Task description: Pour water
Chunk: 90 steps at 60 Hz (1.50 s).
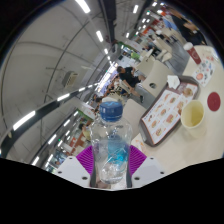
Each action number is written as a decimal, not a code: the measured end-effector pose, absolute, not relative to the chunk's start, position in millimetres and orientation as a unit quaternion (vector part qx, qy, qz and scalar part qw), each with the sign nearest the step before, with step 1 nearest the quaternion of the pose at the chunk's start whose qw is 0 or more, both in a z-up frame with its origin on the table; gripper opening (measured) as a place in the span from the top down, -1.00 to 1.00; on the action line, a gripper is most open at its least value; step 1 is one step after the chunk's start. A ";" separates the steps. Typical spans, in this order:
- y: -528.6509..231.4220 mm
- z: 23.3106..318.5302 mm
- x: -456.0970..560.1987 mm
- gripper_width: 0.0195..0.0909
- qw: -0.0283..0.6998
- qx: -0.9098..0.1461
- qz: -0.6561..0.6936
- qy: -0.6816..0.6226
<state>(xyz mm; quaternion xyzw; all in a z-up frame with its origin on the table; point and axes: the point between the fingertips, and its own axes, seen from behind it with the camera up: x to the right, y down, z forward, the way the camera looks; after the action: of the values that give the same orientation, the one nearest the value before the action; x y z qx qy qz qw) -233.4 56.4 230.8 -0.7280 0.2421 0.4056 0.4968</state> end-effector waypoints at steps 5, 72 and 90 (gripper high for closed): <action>70.1 229.6 -208.2 0.41 0.436 -0.673 0.492 0.339; 98.2 199.8 64.0 0.42 0.590 -0.806 0.044 0.007; 91.3 85.4 100.4 0.39 0.537 -0.843 0.012 -0.034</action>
<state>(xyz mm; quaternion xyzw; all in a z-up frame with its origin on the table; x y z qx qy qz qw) 100.4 91.3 85.4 -0.8431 -0.0341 0.0121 0.5365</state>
